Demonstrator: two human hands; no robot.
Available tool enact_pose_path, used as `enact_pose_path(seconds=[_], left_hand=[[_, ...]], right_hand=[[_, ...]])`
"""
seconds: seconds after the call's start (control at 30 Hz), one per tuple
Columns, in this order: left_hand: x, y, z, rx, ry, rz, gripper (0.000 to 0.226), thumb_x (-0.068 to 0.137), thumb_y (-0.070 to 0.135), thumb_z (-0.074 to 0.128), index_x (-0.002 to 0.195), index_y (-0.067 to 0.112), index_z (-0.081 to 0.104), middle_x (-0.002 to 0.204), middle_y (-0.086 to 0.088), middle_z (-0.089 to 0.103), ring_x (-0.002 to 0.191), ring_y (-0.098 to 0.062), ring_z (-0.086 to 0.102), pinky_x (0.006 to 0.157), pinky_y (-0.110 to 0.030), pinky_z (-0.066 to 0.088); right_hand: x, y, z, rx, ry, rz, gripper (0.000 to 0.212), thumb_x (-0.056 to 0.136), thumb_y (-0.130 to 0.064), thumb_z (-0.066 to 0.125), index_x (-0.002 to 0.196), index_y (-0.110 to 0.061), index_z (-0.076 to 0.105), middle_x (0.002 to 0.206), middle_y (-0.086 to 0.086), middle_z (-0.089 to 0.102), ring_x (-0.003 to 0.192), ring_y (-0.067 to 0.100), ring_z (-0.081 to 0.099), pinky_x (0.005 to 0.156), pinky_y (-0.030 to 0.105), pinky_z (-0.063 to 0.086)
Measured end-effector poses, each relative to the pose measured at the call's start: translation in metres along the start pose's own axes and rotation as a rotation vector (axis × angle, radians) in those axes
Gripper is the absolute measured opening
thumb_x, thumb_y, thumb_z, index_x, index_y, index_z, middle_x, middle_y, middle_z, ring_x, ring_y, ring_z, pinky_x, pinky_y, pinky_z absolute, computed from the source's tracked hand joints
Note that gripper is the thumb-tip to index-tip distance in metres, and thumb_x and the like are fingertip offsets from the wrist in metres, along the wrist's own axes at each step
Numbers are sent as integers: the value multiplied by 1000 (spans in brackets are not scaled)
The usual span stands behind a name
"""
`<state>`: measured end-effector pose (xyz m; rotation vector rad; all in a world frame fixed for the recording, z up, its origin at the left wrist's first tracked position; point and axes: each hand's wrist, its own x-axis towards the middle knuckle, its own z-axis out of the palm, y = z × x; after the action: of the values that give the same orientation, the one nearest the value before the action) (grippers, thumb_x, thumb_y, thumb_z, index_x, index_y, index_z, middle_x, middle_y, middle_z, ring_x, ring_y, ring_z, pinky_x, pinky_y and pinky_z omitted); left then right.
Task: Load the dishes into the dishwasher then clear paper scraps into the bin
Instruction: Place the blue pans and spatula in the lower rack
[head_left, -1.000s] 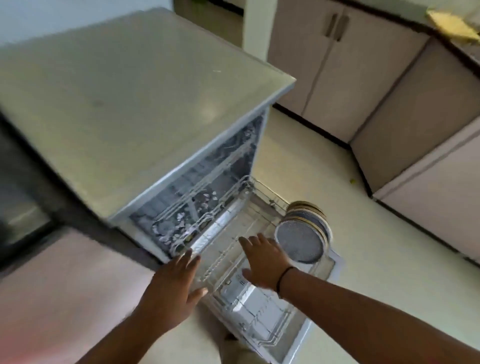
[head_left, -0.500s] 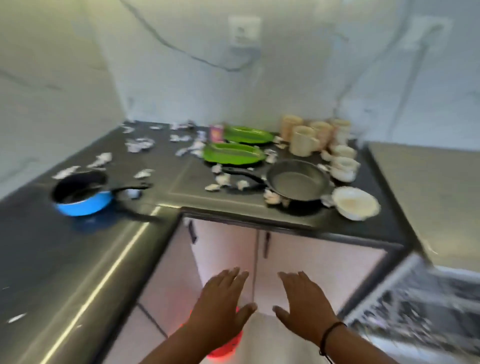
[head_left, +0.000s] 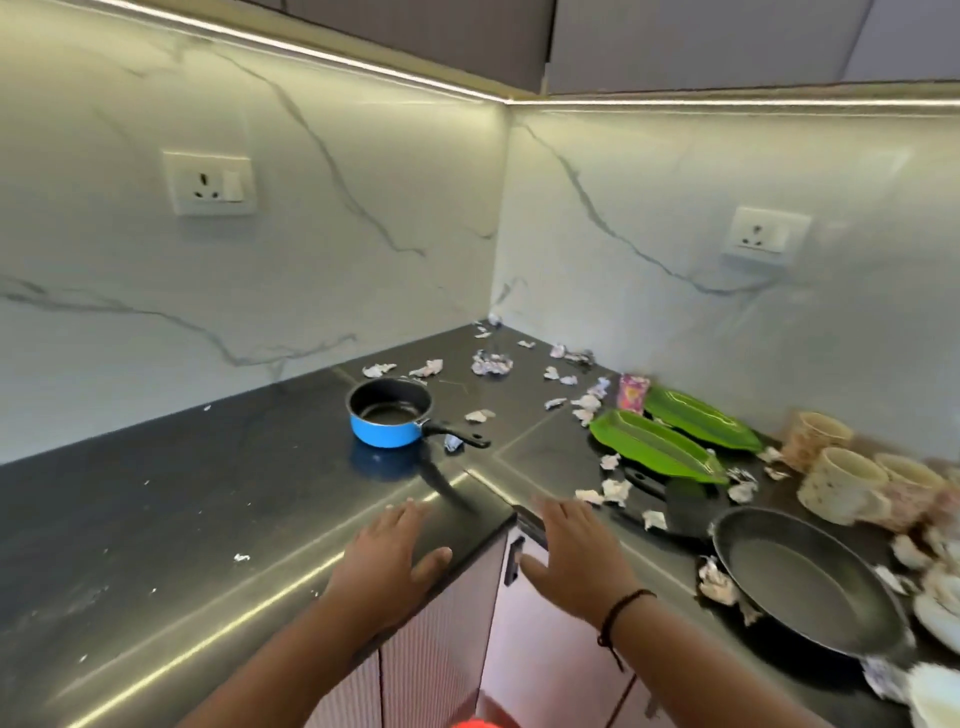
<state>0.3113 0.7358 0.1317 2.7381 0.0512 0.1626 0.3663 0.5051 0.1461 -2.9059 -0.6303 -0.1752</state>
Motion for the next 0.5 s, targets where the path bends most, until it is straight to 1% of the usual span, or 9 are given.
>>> enact_pose_path(seconds=[0.1,0.17,0.33,0.43,0.5], left_hand=[[5,-17,-2,-17,-12,-98,69,90,59,47,148,29,26,154,4,30,141,-16,28,115,-36,26],[8,-30,-4,-19,-27,-146,69,90,60,46,148,29,24,155,4,28,142,-16,26,116,-37,26],[36,-68,-17,-38,-28,-207,69,90,59,47,149,29,24,154,5,29,141,-15,27,115,-36,26],[61,-98,-26,-64,-27,-209,68,91,58,47,148,28,25,154,4,31,140,-16,29,114,-36,28],[75,-114,-29,-103,-43,-220,68,90,58,47,147,28,26,153,3,32,140,-17,30,114,-37,29]], right_hand=[[29,-4,-7,13,0,-69,69,85,-52,51,143,-20,30,140,4,45,134,26,33,112,39,30],[49,-10,-8,11,-11,-96,70,85,-53,51,143,-21,29,142,3,43,135,25,33,110,41,33],[110,-40,-6,-23,-3,-139,59,85,-50,53,135,-22,37,131,1,51,123,21,43,101,36,40],[149,-62,5,-28,9,-122,47,85,-45,53,126,-23,45,123,1,54,115,21,47,93,34,41],[172,-73,12,-54,6,-100,45,86,-46,52,124,-22,47,122,1,54,114,21,48,91,35,42]])
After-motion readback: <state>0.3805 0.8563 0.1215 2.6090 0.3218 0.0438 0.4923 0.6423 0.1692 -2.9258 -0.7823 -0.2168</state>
